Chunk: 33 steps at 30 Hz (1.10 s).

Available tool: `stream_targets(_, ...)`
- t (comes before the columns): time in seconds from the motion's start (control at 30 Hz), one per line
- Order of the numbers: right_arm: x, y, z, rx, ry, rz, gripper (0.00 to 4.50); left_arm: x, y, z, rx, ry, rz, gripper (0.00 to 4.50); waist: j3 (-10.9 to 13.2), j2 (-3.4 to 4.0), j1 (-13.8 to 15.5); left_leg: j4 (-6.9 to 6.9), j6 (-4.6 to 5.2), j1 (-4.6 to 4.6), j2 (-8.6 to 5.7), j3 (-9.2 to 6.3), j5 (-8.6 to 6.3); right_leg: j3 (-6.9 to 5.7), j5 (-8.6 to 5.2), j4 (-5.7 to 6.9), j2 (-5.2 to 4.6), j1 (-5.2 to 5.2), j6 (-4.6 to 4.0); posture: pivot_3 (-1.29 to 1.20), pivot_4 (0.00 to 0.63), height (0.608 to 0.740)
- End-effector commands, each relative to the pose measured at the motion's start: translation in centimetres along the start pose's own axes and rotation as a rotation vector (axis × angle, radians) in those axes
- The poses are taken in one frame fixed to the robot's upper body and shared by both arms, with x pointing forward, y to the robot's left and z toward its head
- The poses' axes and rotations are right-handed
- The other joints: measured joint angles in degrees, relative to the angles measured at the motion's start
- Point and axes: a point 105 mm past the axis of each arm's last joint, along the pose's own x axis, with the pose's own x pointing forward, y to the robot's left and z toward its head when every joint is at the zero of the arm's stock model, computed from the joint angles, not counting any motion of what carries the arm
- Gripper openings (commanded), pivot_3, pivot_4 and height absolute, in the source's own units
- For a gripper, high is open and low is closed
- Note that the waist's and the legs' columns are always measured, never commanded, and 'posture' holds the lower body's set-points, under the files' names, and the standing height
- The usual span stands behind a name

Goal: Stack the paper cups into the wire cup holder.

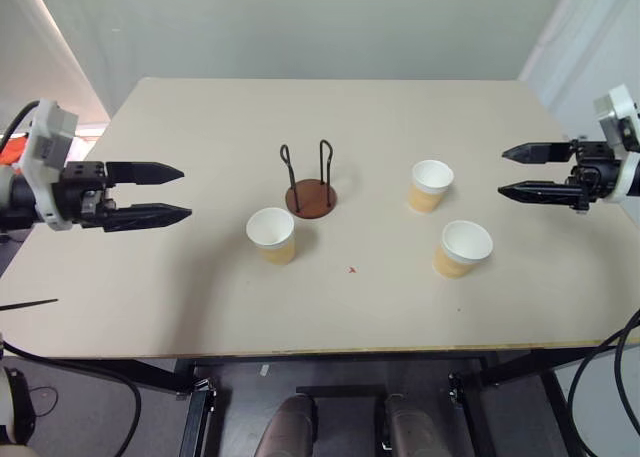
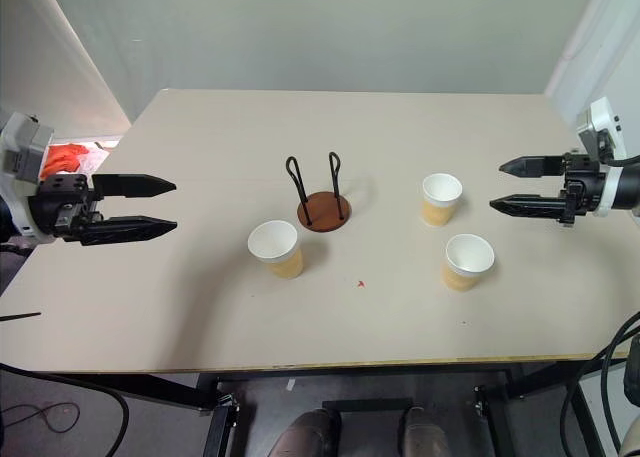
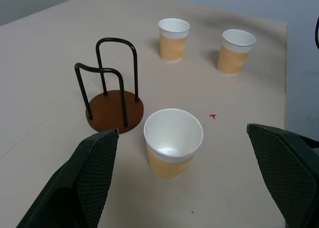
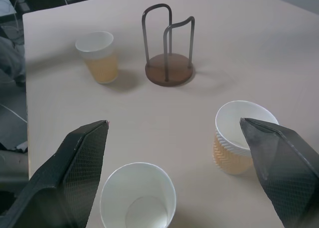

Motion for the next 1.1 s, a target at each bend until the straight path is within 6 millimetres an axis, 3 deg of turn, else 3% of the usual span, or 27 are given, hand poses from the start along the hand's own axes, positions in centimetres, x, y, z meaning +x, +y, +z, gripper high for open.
stream_targets(0.03, -0.9, 0.1, 1.6, -0.057, -0.037, -0.026, 4.48, 0.1, -0.2, 1.1, 0.052, -0.008, -0.008, 4.50, 0.00, 0.00, 0.00, 0.00, 0.00, 0.00, 0.00, 0.00, 0.00, 0.00, 0.00, 0.00, 0.00, 0.00, 0.00, 0.00, 0.150, 0.740)
stream_targets(0.33, -0.7, 0.2, 1.9, -0.068, -0.045, -0.025, 4.48, 1.5, 0.9, 1.4, 0.069, -0.032, 0.033, 4.50, 0.00, 0.00, 0.08, 0.00, -0.02, 0.00, 0.09, 0.00, 0.01, 0.00, 0.01, 0.00, 0.09, 0.01, 0.01, 0.00, 0.150, 0.740)
stream_targets(0.47, -0.7, 0.5, 2.1, -0.077, -0.049, -0.028, 4.48, 3.9, 1.7, 1.3, 0.062, -0.062, 0.019, 4.50, 0.00, 0.00, 0.33, 0.06, -0.05, 0.00, 0.09, 0.00, 0.06, 0.00, 0.04, 0.01, 0.09, 0.04, 0.07, 0.00, 0.150, 0.740)
stream_targets(0.73, -0.8, 2.3, 3.4, -0.122, -0.060, -0.024, 4.48, 9.6, 6.0, 0.0, 0.063, 0.002, 0.167, 4.50, 0.00, -0.01, 0.53, 0.34, -0.04, -0.04, 0.16, 0.00, 0.07, -0.02, 0.15, -0.03, 0.20, 0.16, 0.25, 0.00, 0.150, 0.740)
stream_targets(0.9, -0.8, 2.8, 3.6, -0.127, -0.064, -0.042, 4.48, 12.9, 6.5, -0.3, 0.022, -0.015, 0.129, 4.50, 0.00, -0.01, 0.73, 0.51, 0.01, -0.16, 0.24, 0.00, 0.04, 0.06, 0.42, -0.43, 0.38, 0.28, 0.70, 0.00, 0.150, 0.740)
stream_targets(1.1, -1.7, 3.0, 3.6, -0.129, -0.054, -0.081, 4.48, 15.2, 6.6, -1.2, 0.008, 0.011, 0.111, 4.50, 0.01, 0.00, 0.78, 0.83, 0.07, -0.37, 0.34, 0.07, 0.01, 0.14, 0.83, -0.78, 0.52, 0.31, 1.39, 0.00, 0.150, 0.740)
